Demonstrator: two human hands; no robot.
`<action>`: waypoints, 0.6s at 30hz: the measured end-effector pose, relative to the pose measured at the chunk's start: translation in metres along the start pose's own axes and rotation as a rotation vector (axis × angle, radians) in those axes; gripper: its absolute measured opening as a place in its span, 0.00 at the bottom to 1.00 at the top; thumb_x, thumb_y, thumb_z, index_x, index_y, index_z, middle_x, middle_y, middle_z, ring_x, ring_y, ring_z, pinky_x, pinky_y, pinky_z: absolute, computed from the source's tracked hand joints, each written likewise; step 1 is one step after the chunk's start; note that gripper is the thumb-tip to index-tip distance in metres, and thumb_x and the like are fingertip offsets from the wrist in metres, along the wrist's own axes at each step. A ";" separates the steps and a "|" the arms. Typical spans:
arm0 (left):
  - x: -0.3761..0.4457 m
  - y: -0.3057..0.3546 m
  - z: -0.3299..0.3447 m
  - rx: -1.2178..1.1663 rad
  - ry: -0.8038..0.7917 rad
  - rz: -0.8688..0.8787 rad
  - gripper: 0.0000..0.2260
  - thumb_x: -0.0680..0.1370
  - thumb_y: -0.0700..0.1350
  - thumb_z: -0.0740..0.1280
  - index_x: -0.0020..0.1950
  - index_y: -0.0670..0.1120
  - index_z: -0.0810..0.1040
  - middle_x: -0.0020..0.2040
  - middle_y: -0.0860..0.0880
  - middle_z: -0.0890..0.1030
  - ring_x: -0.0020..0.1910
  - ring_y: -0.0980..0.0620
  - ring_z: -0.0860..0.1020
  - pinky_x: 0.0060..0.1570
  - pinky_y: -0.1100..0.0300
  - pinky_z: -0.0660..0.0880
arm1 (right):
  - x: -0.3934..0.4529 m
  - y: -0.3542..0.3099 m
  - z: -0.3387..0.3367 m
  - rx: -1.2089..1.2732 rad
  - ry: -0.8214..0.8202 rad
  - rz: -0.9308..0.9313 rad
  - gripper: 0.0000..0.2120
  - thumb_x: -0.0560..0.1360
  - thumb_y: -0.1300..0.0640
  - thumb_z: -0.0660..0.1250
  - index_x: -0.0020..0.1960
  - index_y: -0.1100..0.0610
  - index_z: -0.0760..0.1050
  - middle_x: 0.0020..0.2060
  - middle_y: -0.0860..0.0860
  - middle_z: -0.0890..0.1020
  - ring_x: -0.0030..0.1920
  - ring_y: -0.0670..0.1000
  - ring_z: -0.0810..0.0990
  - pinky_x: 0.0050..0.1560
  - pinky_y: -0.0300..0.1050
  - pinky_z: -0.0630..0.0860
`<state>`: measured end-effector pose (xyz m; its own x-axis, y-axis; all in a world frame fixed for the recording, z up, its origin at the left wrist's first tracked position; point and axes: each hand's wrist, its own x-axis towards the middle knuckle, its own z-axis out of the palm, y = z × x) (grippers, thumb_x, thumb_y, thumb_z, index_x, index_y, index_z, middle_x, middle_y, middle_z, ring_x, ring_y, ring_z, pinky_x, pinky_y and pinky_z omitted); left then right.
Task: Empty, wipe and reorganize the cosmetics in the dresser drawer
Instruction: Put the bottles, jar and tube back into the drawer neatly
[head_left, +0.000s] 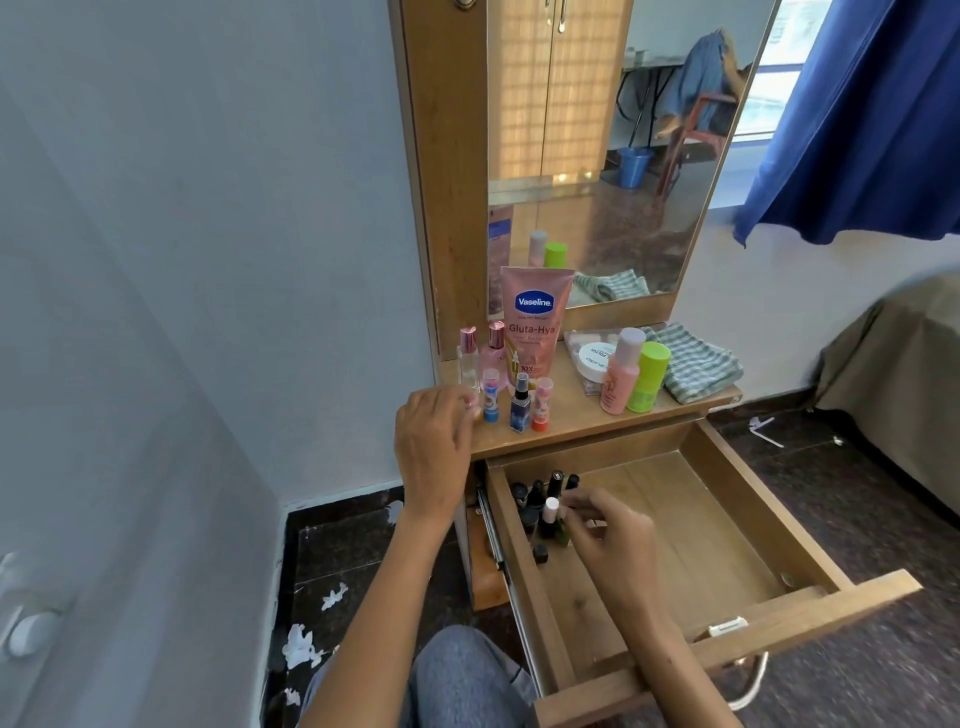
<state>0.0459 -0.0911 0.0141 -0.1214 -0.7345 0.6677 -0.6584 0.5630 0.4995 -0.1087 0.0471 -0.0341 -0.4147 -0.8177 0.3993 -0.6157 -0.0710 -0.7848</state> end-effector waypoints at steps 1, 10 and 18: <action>-0.005 0.001 -0.002 -0.022 0.001 0.001 0.05 0.75 0.42 0.71 0.50 0.47 0.79 0.48 0.51 0.81 0.50 0.53 0.76 0.51 0.70 0.62 | 0.001 -0.002 -0.001 0.021 0.007 -0.038 0.08 0.72 0.59 0.74 0.49 0.51 0.81 0.42 0.41 0.83 0.43 0.39 0.82 0.41 0.33 0.78; -0.067 0.053 -0.024 -0.289 -0.216 0.096 0.06 0.75 0.46 0.71 0.52 0.52 0.79 0.48 0.60 0.79 0.52 0.61 0.74 0.51 0.59 0.72 | -0.001 -0.010 0.001 0.021 -0.051 -0.233 0.18 0.72 0.55 0.73 0.60 0.54 0.76 0.49 0.43 0.80 0.44 0.42 0.80 0.41 0.35 0.77; -0.074 0.038 -0.023 -0.254 -0.369 -0.055 0.27 0.78 0.46 0.66 0.75 0.59 0.61 0.62 0.60 0.75 0.58 0.62 0.71 0.59 0.59 0.71 | -0.007 0.005 -0.008 -0.202 -0.183 0.113 0.07 0.69 0.55 0.76 0.42 0.47 0.79 0.34 0.39 0.79 0.38 0.36 0.77 0.36 0.29 0.70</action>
<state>0.0467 -0.0073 -0.0037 -0.3785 -0.8258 0.4182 -0.4737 0.5609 0.6789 -0.1142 0.0574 -0.0365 -0.3721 -0.9045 0.2084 -0.7008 0.1266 -0.7020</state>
